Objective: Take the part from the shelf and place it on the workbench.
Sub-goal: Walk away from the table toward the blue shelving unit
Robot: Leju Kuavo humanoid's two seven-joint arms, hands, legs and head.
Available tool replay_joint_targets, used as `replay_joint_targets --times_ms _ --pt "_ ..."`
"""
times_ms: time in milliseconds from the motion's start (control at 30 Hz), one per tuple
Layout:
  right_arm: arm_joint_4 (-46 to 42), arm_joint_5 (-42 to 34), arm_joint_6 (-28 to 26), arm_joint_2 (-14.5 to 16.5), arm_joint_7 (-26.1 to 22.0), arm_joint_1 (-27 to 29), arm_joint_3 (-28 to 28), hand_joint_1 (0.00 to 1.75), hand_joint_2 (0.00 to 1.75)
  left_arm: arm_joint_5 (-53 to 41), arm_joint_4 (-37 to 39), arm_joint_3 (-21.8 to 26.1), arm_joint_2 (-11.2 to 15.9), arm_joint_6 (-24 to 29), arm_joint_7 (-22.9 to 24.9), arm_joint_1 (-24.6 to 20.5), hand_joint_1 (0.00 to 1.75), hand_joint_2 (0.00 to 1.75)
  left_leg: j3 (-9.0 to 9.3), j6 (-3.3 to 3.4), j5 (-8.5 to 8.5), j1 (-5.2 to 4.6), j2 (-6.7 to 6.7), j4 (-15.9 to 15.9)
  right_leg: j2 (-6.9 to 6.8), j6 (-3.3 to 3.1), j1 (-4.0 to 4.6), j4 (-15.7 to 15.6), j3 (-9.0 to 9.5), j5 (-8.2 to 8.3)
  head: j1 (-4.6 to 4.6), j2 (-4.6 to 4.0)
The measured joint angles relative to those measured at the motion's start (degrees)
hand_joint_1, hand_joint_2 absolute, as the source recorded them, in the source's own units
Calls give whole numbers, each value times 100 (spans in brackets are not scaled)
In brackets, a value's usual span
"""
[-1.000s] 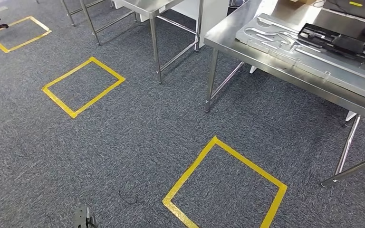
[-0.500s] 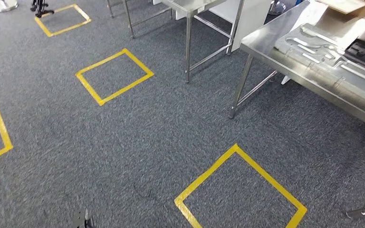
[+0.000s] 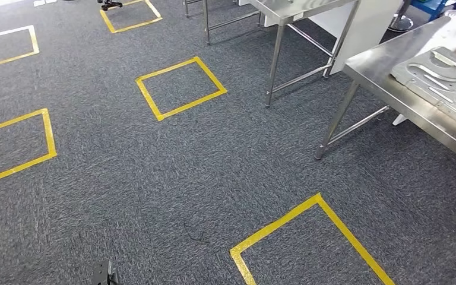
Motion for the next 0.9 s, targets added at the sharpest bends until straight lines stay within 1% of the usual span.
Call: replay_joint_targets --times_ms 33,67,100,133,167,200,233,267,300,333,367,400,433,467,500,533,567,600,633,667,700,733,767,800,833,867,900 --pt "0 1 3 0 0 -9 0 0 0 -12 0 0 1 8 1 -6 0 0 -4 21 -11 -21 -14 -36 -54 29 7 -5 10 -5 0 0" --pt "0 2 6 0 0 -24 0 0 0 -25 0 0 2 18 2 -4 0 0 -13 50 7 -17 -88 -54 -112 59 7 -18 30 -5 1 0" --pt "0 3 9 -1 0 -36 0 0 0 -39 0 -1 -2 29 4 4 0 0 1 77 31 -6 -150 -85 -101 91 -2 -11 49 -25 1 0" --pt "0 5 11 -3 -1 -40 0 0 0 -51 0 -2 -7 44 8 6 0 0 19 113 62 11 -214 -121 3 120 -12 63 37 -96 2 0" --pt "0 7 12 -4 -2 -36 0 0 0 -60 0 -4 -14 57 11 1 0 0 35 148 94 30 -280 -156 159 145 -22 246 -32 -229 3 0" --pt "0 9 14 -5 -2 -26 0 0 0 -68 0 -6 -22 69 15 -5 0 0 41 170 118 42 -341 -173 348 160 -37 556 -174 -418 3 0" --pt "0 9 15 -5 -3 -18 0 0 0 -73 0 -8 -26 78 17 -13 0 0 27 188 129 43 -405 -177 487 168 -40 944 -366 -619 3 0" --pt "1 9 16 -5 -2 -14 0 0 0 -77 0 -8 -30 83 17 -14 0 0 15 195 134 39 -473 -175 545 175 -41 1309 -553 -764 3 0" --pt "1 9 17 -5 -2 -11 0 0 0 -78 0 -9 -33 85 19 -9 0 0 10 198 137 36 -546 -172 567 180 -42 1543 -682 -809 2 0" --pt "2 9 17 -5 -2 -8 0 0 0 -78 0 -9 -35 86 20 -3 0 0 10 197 137 35 -627 -165 577 182 -44 1556 -709 -723 2 0" --pt "2 9 17 -5 -2 -5 0 0 0 -78 0 -9 -37 87 20 2 0 0 15 191 134 37 -711 -154 596 179 -50 1347 -628 -533 2 0" --pt "2 9 17 -6 -2 -1 0 0 0 -78 0 -9 -39 88 21 4 0 0 17 178 127 41 -794 -136 665 172 -62 967 -465 -288 3 0" --pt "2 9 17 -7 -2 8 0 0 0 -78 0 -9 -42 89 21 0 0 0 9 157 114 35 -867 -108 790 162 -73 573 -297 -106 3 0" --pt "2 9 17 -8 -1 15 0 0 0 -78 0 -9 -45 90 22 -6 0 0 -10 127 103 30 -931 -79 892 149 -83 276 -174 9 3 0" --pt "2 9 17 -8 -1 14 0 0 0 -78 0 -9 -48 90 24 -10 0 0 -35 95 96 27 -983 -58 971 134 -87 105 -110 51 3 0" --pt "2 10 17 -8 -1 7 0 0 0 -78 0 -9 -50 90 26 -10 0 0 -58 58 99 26 -1032 -49 988 113 -78 62 -103 35 3 0" --pt "2 10 17 -7 -1 -9 0 0 0 -78 0 -9 -50 88 27 -5 0 0 -81 19 107 33 -1082 -54 930 82 -77 54 -103 45 2 0" --pt "2 11 17 -6 -1 -23 0 0 0 -78 0 -9 -50 87 29 5 0 0 -94 -11 102 41 -1069 -43 870 46 -80 36 -93 56 2 0" --pt "2 11 17 -5 -1 -24 0 0 0 -79 0 -9 -49 88 31 10 0 0 -127 -39 57 39 -975 24 804 0 -82 16 -78 65 2 0" --pt "2 11 17 -4 -1 -18 0 0 0 -79 0 -9 -49 89 32 6 0 0 -211 -62 -50 37 -837 198 728 -43 -87 -5 -64 70 1 0" --pt "2 11 16 -4 -2 -6 0 0 0 -80 0 -9 -49 90 33 -2 0 0 -346 -78 -213 39 -670 494 649 -76 -79 -15 -54 68 1 0" --pt "2 11 16 -5 -2 6 0 0 0 -80 0 -9 -51 91 34 -11 0 0 -532 -97 -403 43 -549 876 570 -101 -65 -16 -50 59 1 0" --pt "2 11 16 -5 -2 13 0 0 0 -80 0 -9 -54 90 34 -14 0 0 -725 -114 -564 56 -494 1267 490 -113 -51 -14 -49 51 1 0" --pt "2 11 17 -5 -3 15 0 0 0 -79 0 -9 -55 91 35 -9 0 0 -861 -125 -644 66 -470 1545 414 -118 -40 -11 -46 42 1 0" --pt "2 12 21 -5 -5 12 0 0 0 -81 0 -9 -57 95 37 -2 0 0 -896 -129 -615 73 -455 1622 341 -118 -33 -9 -40 32 1 0" --pt "2 16 28 -5 -9 9 0 0 0 -86 0 -9 -57 99 41 3 0 0 -813 -124 -484 76 -434 1467 271 -113 -30 -6 -28 19 1 0" --pt "2 23 34 -5 -16 5 0 0 0 -92 0 -9 -57 105 45 1 0 0 -624 -105 -287 72 -373 1114 202 -102 -28 -5 -7 4 1 0"
